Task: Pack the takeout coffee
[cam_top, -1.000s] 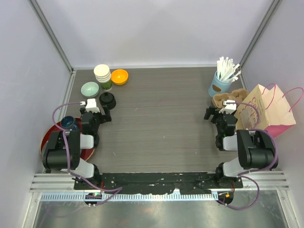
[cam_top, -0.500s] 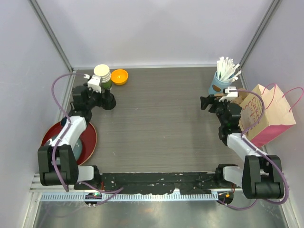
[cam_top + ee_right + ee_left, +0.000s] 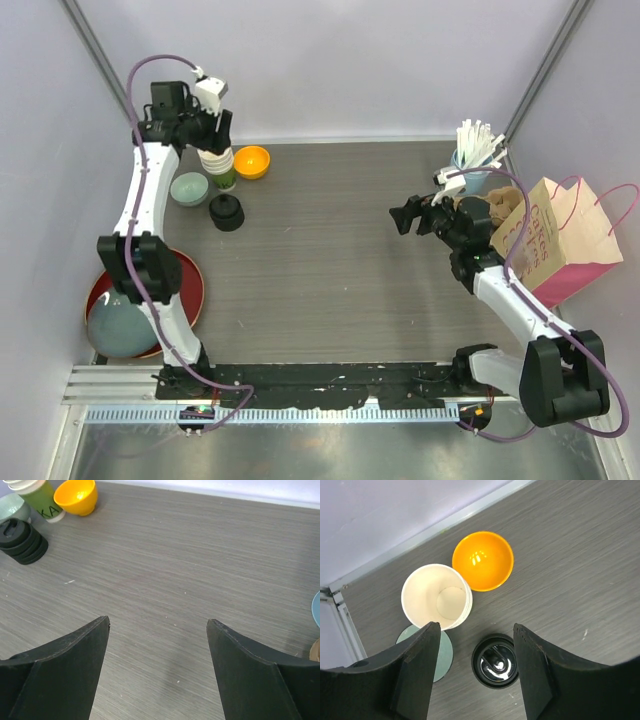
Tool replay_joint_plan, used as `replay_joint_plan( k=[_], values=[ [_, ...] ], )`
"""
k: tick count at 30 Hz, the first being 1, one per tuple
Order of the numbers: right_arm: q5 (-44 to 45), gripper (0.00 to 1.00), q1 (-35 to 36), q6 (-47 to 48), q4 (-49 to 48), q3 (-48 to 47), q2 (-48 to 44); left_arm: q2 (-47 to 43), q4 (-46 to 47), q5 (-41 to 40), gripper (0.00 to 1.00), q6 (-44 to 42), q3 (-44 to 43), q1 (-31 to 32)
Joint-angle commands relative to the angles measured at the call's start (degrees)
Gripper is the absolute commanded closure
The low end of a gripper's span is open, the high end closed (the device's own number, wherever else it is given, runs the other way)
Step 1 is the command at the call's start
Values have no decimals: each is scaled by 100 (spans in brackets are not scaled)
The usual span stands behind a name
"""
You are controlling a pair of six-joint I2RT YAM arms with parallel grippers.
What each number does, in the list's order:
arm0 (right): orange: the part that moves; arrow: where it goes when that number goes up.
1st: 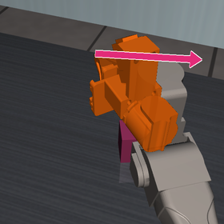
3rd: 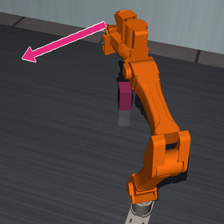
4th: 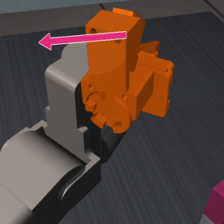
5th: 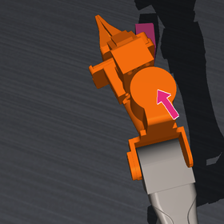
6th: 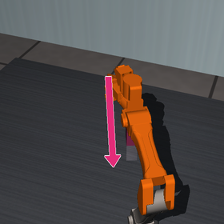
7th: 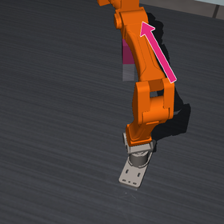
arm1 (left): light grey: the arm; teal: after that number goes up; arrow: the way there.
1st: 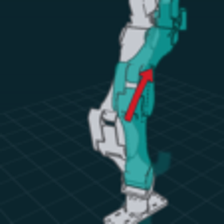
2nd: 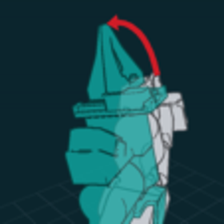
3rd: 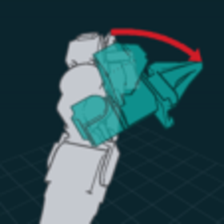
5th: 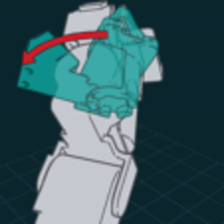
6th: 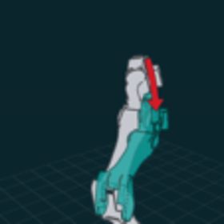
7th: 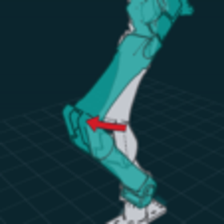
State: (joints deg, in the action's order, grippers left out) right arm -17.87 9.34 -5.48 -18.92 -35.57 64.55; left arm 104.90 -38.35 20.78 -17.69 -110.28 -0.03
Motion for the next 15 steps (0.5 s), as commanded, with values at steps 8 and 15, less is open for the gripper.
replay_joint_plan(
  k=[8,15],
  values=[
    [310,18,59,249,494,-319,259,1585,-1562,-1251,37,-586,-1910,504],
    [363,19,68,301,529,-328,295,1972,-1281,-1602,47,-577,-2147,557]
  ],
)
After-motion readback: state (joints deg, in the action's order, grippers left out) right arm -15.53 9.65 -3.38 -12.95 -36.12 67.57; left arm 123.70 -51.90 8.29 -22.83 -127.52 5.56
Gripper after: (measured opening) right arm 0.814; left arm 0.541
